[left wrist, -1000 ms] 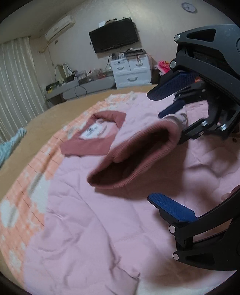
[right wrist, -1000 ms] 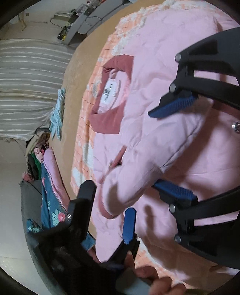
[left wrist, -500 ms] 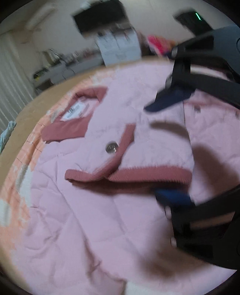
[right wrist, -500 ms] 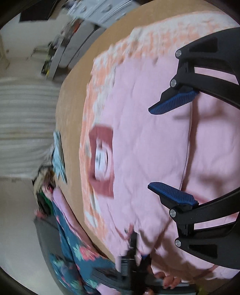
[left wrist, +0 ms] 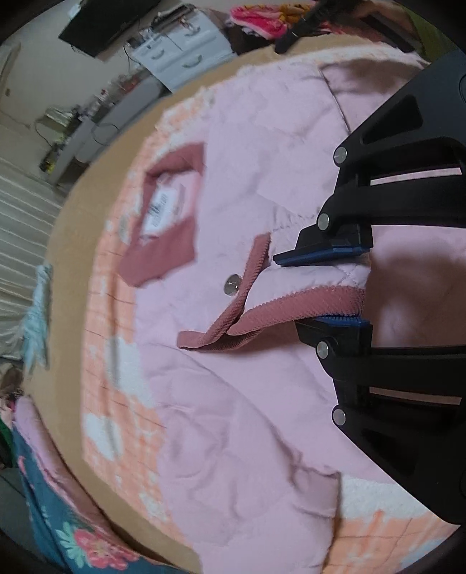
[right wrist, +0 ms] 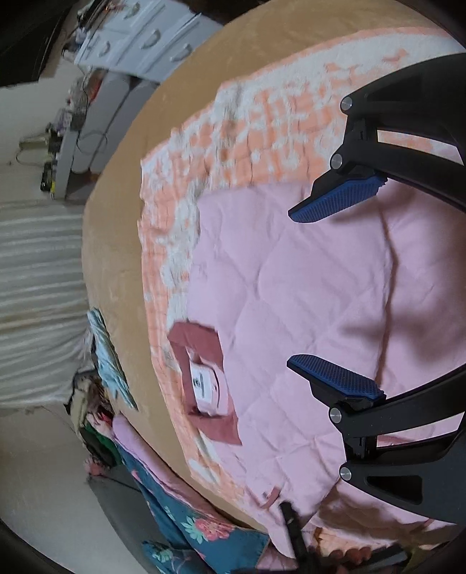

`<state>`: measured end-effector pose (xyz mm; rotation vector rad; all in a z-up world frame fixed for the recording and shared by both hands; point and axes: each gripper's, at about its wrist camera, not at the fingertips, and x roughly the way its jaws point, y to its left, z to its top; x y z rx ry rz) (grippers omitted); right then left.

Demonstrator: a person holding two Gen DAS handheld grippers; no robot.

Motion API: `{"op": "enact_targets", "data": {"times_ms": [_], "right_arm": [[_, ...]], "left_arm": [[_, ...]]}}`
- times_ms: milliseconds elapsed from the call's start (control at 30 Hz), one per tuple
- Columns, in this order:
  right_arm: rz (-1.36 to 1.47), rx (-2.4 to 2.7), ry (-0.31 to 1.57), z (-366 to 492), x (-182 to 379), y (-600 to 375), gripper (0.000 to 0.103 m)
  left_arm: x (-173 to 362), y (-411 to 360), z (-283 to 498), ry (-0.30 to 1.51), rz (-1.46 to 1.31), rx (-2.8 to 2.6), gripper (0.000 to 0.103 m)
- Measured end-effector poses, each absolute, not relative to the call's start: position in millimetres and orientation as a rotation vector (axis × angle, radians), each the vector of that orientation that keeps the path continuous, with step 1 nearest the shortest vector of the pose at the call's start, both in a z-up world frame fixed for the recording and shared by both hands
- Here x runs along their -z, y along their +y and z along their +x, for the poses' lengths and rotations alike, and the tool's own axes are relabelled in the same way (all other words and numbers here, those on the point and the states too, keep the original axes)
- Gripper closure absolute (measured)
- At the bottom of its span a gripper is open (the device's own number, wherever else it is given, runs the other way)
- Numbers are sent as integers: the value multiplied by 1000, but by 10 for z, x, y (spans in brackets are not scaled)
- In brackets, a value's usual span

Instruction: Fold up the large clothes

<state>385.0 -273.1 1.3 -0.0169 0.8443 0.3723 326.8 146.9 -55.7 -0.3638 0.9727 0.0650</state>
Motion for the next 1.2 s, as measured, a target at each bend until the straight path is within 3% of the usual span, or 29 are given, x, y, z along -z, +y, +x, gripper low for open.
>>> {"op": "enact_targets", "data": {"times_ms": [300, 700, 767, 833, 900, 1100, 1200], "right_arm": [[-115, -329, 1050, 4128, 521, -2486, 23], [-117, -302, 1037, 4097, 751, -2486, 22], [-113, -286, 1043, 4092, 730, -2477, 20], [-109, -278, 1041, 4070, 689, -2457, 13], [-97, -283, 1034, 4018, 640, -2432, 6], [-62, -301, 1006, 3878, 486, -2325, 5], [-53, -312, 978, 3802, 378, -2266, 5]], "left_arm": [[825, 1445, 3187, 1014, -317, -84, 82], [848, 1379, 3159, 1019, -258, -78, 75], [805, 1384, 3119, 1021, -265, -78, 66], [727, 1373, 3051, 1013, -248, -78, 48], [652, 1361, 3000, 1000, -238, -70, 41], [416, 1363, 2854, 967, -235, -62, 10], [306, 1395, 2775, 944, -240, -68, 9]]}}
